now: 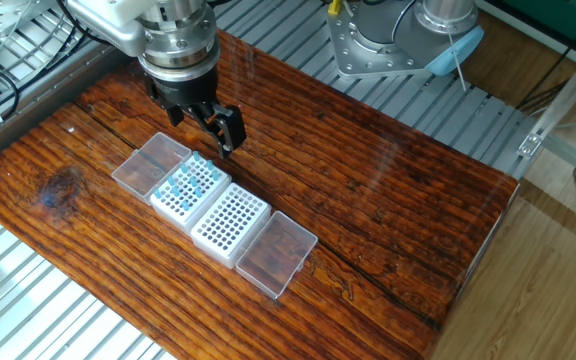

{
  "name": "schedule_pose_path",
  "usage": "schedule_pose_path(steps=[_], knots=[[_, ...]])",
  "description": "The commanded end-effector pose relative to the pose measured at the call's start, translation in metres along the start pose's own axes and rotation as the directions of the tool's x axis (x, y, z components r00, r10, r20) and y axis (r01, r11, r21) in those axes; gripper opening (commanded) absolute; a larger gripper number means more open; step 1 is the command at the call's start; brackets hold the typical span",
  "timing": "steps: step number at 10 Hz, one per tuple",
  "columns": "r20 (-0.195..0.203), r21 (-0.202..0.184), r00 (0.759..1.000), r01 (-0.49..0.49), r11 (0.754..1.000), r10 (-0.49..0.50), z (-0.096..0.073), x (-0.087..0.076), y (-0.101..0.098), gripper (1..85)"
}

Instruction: Transfer all medium pipette tips from one holder to another

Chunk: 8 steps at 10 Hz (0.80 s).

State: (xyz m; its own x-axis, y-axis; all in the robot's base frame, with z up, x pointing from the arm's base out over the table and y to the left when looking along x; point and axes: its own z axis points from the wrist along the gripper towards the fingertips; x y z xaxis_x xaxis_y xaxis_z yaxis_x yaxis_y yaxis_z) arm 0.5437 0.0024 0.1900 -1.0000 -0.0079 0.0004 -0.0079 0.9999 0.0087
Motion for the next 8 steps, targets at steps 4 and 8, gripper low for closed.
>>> schedule_pose_path(steps=[4,8], knots=[[0.062,-0.022,0.996,-0.065,0.998,0.066,0.0064,-0.0156,0.0132,1.0],[0.062,-0.025,0.996,-0.059,0.998,0.060,0.0074,-0.0156,0.0137,1.0]])
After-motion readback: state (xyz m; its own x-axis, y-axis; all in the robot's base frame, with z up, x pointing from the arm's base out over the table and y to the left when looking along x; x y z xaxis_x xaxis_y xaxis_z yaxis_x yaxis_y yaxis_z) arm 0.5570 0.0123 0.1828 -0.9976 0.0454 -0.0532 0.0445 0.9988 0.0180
